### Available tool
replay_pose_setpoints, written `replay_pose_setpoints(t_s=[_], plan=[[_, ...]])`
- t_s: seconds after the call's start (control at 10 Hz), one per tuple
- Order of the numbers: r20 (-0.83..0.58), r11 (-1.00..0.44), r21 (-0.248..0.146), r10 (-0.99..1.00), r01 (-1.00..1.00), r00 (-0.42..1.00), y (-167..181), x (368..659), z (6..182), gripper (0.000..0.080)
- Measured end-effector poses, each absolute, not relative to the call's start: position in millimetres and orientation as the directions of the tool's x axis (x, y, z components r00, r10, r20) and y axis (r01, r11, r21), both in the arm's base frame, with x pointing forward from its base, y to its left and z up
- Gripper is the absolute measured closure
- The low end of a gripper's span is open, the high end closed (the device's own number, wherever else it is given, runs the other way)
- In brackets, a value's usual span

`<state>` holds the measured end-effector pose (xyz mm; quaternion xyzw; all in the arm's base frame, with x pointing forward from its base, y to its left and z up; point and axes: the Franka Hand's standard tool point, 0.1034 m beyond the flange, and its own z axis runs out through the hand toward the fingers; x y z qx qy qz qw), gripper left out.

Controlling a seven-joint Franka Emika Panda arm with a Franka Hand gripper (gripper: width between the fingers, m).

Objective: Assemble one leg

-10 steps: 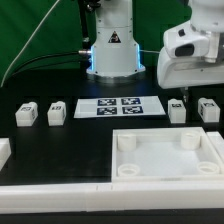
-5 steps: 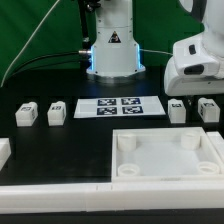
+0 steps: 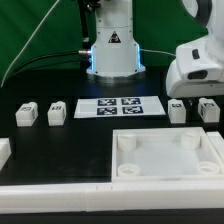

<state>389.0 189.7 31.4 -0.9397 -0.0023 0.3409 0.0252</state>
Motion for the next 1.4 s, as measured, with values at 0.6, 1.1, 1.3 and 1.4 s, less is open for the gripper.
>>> replay_pose_setpoints(t_s=[0.6,1.1,1.3,1.4], plan=[[-0.64,-0.998,-0.053,0.016,-0.022,0.769,190.2,390.8,14.9,0.0151],[-0.633,-0.998,-0.053,0.013,-0.026,0.774,189.9,387.6,6.2,0.0154],[-0.634,-0.998,-0.053,0.013,-0.026,0.774,189.8,387.4,5.9,0.0325],[-0.634,-0.998,-0.053,0.013,-0.026,0.773,189.7,387.4,5.8,0.0325]])
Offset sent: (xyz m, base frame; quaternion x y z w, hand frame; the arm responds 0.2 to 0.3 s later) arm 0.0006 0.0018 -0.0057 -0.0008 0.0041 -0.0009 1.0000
